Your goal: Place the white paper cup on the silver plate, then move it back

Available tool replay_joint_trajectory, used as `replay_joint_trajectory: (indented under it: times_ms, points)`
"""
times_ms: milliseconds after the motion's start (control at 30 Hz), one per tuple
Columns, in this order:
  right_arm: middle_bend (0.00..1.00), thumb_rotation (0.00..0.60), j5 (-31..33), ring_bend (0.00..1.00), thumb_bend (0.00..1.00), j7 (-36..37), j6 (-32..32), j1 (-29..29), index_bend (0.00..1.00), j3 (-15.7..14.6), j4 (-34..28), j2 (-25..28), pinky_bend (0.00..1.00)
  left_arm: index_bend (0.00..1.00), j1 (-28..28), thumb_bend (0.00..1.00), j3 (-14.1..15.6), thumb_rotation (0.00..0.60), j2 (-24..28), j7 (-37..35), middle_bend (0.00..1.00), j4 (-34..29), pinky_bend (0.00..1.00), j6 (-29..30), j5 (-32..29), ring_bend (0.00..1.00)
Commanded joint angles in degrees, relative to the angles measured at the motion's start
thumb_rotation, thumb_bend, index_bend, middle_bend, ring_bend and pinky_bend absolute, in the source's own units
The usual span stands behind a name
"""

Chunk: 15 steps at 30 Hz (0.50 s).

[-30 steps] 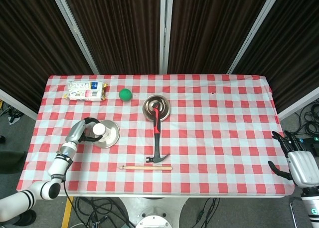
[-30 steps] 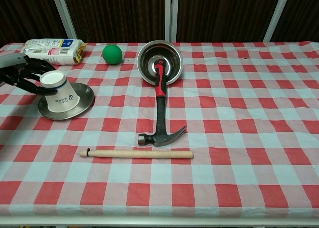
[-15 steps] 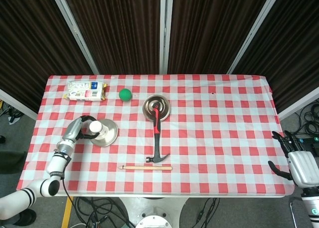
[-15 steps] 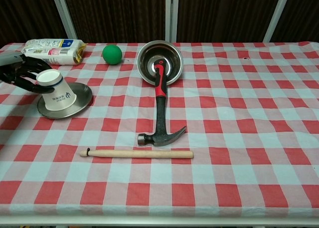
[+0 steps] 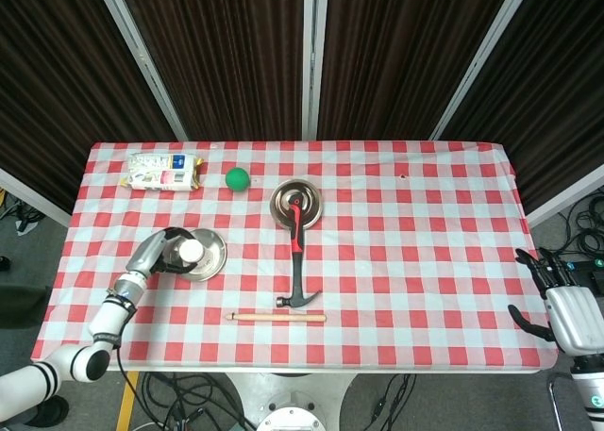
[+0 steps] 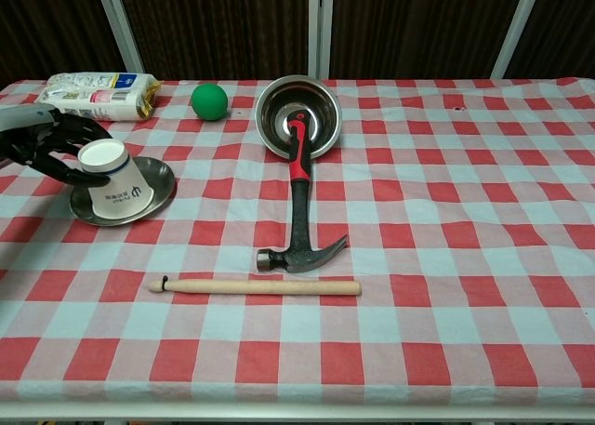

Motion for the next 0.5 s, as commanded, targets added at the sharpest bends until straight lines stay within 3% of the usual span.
replay_joint_trajectory:
  times_ms: [33, 233, 500]
  points:
    - [0.20, 0.600, 0.11, 0.00, 0.21, -0.08, -0.11, 0.06, 0.05, 0.03, -0.05, 0.01, 0.13, 0.50, -0.75, 0.29, -1.21, 0.600, -2.12, 1.90, 0.29, 4.17, 0.14, 1.00, -2.00, 0.14]
    - [0.20, 0.600, -0.04, 0.00, 0.21, -0.08, -0.01, 0.00, 0.05, -0.08, -0.13, -0.01, 0.13, 0.50, -1.64, 0.29, -2.81, 0.600, -4.30, 3.47, 0.29, 8.20, 0.14, -0.59, -5.97, 0.14]
    - [0.20, 0.600, 0.02, 0.00, 0.21, -0.09, 0.31, -0.23, 0.05, -0.11, -0.12, 0.09, 0.13, 0.50, 0.30, 0.29, -0.42, 0.600, 0.74, -0.75, 0.29, -1.32, 0.14, -0.68, -0.42, 0.14]
